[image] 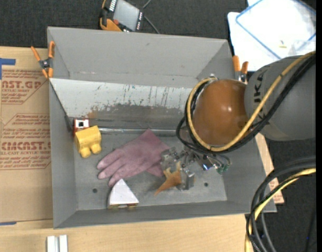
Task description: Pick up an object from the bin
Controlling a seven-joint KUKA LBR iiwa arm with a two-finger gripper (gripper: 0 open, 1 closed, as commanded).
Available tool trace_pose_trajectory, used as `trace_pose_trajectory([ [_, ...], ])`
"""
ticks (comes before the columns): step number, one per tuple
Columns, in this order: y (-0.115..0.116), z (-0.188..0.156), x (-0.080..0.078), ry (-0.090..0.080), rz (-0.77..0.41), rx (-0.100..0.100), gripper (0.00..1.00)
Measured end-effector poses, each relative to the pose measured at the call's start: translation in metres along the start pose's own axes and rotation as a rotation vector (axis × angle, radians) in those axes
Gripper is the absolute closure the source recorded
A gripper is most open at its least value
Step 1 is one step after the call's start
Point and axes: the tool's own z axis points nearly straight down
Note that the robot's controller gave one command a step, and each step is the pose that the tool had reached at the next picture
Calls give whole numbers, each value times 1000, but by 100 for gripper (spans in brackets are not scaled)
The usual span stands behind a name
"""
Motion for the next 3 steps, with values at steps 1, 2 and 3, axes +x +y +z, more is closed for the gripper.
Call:
trace_pose_trajectory([
  [1,-15,-90,-17,-5,179,2,100],
  [2,-4,-57,0,3,35,-2,100],
  [3,-29,52,2,-11,94,3,100],
])
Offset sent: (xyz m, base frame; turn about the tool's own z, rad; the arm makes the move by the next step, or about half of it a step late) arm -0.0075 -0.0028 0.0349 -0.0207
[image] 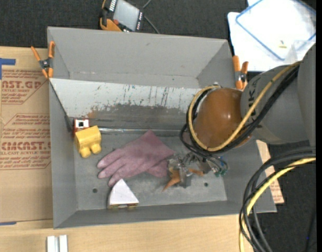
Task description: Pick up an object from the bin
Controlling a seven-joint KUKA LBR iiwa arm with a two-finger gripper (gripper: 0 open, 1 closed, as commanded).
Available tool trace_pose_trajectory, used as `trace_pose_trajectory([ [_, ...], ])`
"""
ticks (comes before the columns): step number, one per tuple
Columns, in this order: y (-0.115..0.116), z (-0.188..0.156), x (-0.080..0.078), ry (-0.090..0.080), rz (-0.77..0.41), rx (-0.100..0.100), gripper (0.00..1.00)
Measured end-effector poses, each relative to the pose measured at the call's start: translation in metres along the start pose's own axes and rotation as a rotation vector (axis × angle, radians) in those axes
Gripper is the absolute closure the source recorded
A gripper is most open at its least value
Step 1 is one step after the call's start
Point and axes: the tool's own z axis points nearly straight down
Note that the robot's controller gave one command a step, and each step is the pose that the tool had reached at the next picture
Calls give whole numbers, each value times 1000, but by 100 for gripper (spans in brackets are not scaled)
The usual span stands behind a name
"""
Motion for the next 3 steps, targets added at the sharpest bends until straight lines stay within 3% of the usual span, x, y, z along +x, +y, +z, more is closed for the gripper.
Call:
trace_pose_trajectory([
  [1,0,0,0,0,0,0,100],
  [2,5,-90,-12,3,-25,-2,100],
  [3,-11,-135,10,6,-5,-2,100],
])
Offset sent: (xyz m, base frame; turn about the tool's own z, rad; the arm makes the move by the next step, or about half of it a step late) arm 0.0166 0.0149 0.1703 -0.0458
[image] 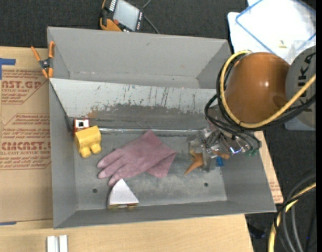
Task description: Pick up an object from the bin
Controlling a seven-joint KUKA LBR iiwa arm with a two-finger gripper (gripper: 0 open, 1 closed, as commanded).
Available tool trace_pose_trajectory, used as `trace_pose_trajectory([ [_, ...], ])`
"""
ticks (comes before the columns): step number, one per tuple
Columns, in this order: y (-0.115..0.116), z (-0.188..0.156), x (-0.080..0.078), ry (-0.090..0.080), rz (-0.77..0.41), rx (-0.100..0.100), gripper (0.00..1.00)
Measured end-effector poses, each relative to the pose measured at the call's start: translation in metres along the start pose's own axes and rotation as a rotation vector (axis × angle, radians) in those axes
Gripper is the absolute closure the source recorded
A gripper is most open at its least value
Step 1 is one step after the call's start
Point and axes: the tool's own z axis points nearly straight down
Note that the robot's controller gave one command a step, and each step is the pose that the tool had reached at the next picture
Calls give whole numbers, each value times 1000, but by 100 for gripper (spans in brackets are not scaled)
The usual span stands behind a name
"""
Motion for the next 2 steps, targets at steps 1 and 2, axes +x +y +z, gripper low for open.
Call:
trace_pose_trajectory([
  [1,5,79,-11,-7,-164,1,100],
  [2,1,-13,-2,-2,-70,-1,100],
])
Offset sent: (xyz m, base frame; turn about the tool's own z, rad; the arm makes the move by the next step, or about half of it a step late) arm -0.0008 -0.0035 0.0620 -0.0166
